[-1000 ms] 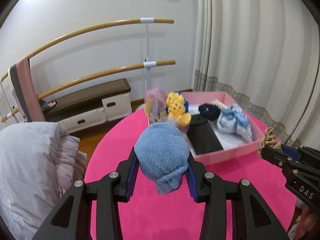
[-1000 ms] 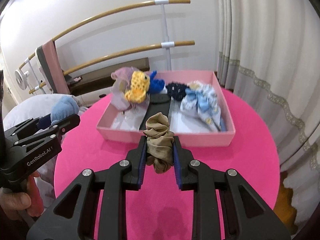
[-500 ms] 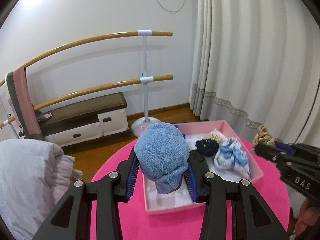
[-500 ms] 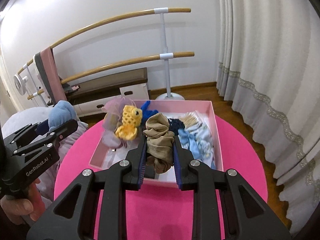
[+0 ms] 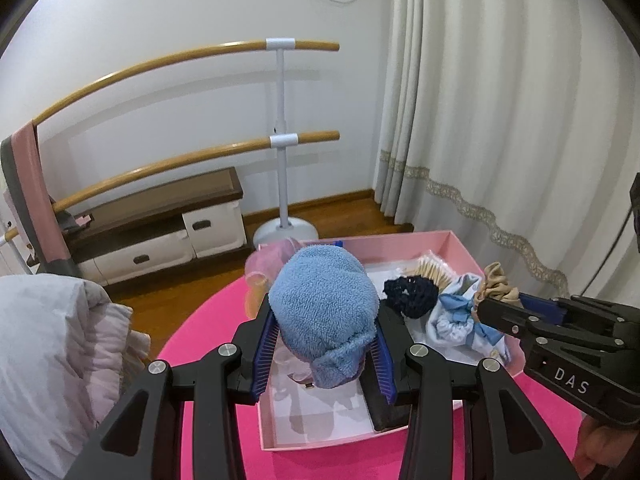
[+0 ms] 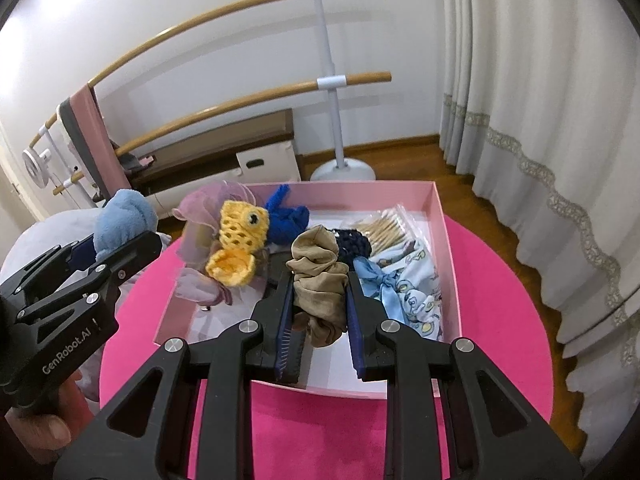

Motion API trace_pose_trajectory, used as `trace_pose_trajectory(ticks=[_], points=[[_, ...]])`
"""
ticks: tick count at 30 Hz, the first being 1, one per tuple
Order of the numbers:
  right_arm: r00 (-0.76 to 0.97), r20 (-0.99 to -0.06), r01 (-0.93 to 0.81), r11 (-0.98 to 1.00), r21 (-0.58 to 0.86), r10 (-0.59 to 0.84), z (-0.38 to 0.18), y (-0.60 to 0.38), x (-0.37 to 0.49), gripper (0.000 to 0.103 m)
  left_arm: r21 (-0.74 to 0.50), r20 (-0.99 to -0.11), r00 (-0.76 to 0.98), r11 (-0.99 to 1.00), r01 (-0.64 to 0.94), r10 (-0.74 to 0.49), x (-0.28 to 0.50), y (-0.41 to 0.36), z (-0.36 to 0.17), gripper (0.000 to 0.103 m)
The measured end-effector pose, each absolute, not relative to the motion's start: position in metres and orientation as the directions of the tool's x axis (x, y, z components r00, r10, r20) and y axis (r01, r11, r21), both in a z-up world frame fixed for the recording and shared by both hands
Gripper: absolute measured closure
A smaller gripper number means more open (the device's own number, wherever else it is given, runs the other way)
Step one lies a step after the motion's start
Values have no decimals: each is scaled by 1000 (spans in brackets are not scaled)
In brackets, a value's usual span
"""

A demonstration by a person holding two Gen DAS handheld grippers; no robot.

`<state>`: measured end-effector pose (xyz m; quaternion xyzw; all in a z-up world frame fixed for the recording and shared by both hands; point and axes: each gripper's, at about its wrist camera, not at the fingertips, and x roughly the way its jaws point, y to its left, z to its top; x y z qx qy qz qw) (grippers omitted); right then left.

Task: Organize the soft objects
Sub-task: 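Open both tools to release the items in the box and withdraw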

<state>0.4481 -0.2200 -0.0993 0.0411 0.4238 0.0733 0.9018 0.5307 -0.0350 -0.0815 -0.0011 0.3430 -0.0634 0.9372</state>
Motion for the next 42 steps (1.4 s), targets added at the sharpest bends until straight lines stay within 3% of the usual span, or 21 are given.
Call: trace_pose_trajectory(ticks=[8,10,12,16,19,30,42], points=[[589,-790,-69,985,159,169,-122,-229,462,69,-37,-692,714,994,106,-102,566,-47,-106,55],[586,-792,-59,984,169,171,-126,-232,462,58,-42,-694,713,994,98,-100,570,-47,-107,44],[587,-790,-52,982,181,177,-127,-233,462,50,-38,-683,725,996,84,-87,573,-45,-105,26],[611,-768,-37,976,212,190,-123,-238,455,15,-38,-661,746,997,72,-79,568,-40,-101,11],[647,-738,-19,971,236,192,-114,-242,447,0,-34,-641,765,998,51,-61,560,-35,-98,2],[716,-680,2,974,228,158,-81,-236,409,0,23,-566,824,1000,4,10,482,-31,-89,1],[828,-558,50,985,166,52,-40,-218,304,0,24,-504,864,1000,-9,20,377,-28,-78,0]])
